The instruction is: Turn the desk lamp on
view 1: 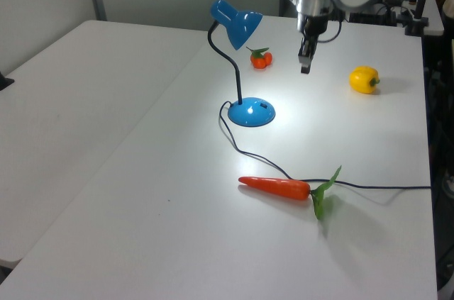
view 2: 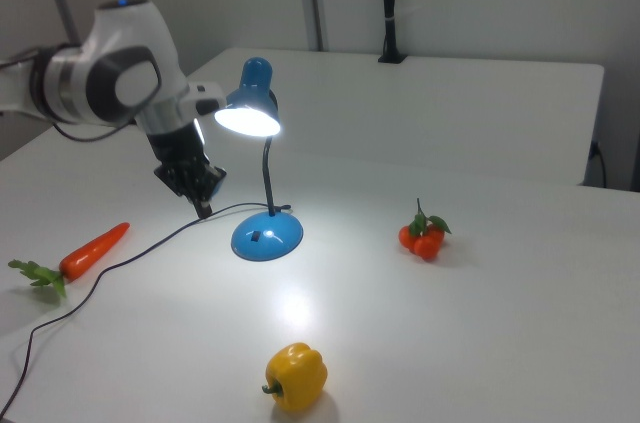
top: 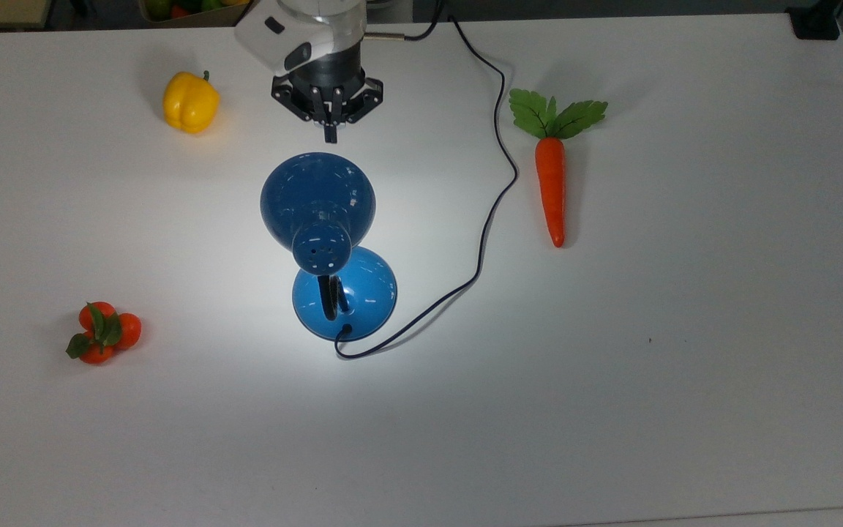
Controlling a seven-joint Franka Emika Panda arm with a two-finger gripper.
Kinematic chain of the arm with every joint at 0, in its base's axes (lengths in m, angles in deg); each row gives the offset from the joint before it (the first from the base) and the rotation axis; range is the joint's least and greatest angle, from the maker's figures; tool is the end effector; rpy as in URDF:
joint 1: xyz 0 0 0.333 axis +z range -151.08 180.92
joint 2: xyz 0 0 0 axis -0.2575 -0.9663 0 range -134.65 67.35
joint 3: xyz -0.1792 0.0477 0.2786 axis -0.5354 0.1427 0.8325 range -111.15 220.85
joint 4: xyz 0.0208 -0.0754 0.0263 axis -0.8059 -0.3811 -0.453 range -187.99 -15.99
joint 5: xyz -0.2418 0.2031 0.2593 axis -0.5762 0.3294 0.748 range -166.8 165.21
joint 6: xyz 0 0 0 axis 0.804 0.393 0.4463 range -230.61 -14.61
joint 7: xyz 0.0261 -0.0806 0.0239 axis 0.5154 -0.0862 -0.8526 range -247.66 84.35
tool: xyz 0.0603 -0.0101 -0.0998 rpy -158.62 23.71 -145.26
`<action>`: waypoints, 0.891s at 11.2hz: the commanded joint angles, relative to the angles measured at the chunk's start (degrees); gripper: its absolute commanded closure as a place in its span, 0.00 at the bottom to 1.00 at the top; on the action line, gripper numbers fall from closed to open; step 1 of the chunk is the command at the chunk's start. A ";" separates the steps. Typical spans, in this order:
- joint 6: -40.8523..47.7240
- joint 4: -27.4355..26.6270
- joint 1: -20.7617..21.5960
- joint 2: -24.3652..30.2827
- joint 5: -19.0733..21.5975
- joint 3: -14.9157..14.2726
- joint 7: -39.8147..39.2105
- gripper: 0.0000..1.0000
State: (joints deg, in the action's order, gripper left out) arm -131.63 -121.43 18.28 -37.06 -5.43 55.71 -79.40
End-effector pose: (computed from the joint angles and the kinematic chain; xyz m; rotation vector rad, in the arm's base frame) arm 0.5964 0.0384 0.4710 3.0689 0.1042 0.0911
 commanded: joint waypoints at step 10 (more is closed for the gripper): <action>24.34 16.44 0.77 3.85 0.85 -0.68 0.48 0.27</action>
State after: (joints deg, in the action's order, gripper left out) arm -109.51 -105.34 18.93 -33.81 -5.42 55.94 -79.24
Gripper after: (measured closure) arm 0.819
